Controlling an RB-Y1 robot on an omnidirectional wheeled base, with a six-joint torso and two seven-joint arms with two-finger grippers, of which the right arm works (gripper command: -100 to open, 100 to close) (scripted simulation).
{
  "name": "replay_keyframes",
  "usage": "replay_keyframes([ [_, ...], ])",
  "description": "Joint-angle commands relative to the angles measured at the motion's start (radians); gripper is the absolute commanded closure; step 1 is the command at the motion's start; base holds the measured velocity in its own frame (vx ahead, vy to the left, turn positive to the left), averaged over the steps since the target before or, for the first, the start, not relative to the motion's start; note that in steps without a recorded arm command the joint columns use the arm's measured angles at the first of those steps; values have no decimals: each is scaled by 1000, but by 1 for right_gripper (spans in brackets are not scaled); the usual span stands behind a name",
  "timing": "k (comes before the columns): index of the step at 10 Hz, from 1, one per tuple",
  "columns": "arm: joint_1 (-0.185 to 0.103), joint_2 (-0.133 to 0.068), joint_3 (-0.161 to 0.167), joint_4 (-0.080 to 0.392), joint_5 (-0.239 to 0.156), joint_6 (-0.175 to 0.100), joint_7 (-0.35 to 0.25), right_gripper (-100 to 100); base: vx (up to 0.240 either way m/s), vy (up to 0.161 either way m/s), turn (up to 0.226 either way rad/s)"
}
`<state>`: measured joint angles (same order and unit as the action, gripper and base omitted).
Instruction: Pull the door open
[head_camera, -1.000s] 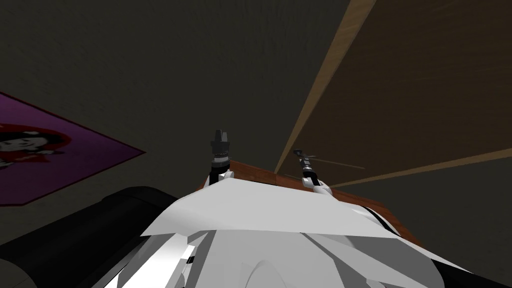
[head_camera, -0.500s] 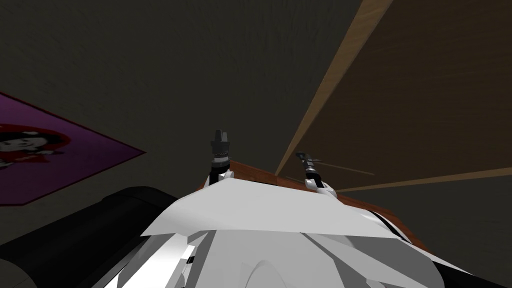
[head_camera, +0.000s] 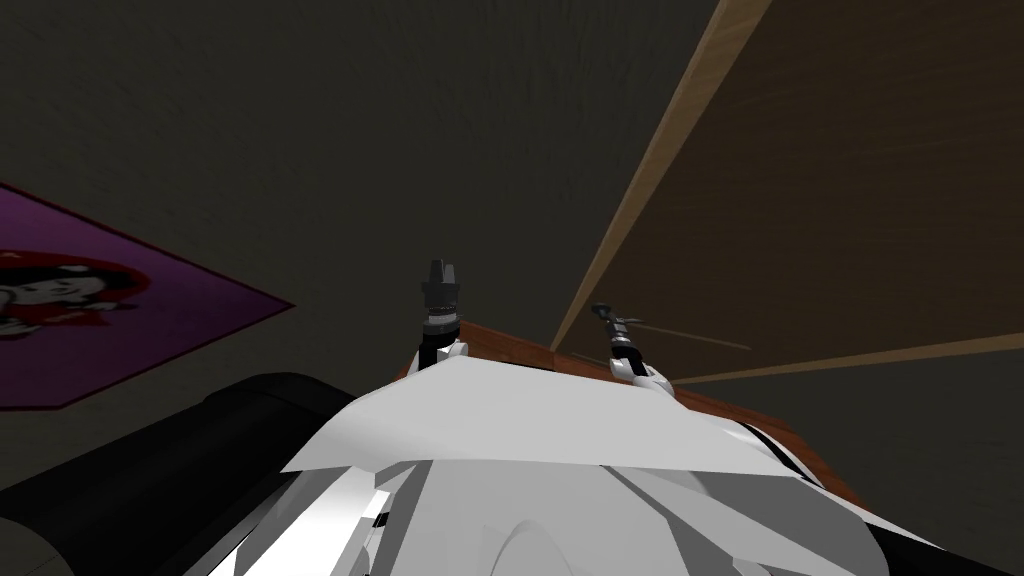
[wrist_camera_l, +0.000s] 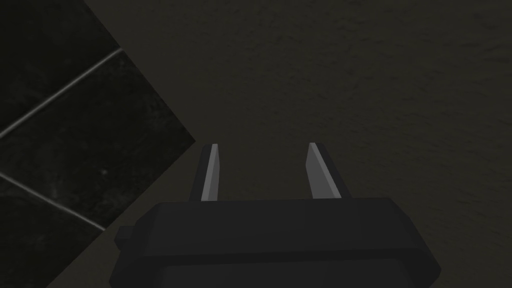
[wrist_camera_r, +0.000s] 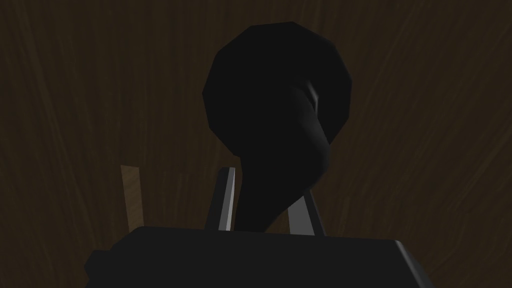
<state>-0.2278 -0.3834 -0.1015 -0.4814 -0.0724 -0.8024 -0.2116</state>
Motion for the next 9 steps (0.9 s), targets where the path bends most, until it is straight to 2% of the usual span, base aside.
replay_keyframes([
  [1,-2,-2,0,-2,0,-3,1,100,0,0,0],
  [2,-2,-2,0,-2,0,-3,1,100,0,0,0],
  [3,5,-8,13,-3,8,-8,-15,100,-110,-50,84],
  [9,28,-40,69,-16,42,-44,-82,100,-191,-59,97],
])
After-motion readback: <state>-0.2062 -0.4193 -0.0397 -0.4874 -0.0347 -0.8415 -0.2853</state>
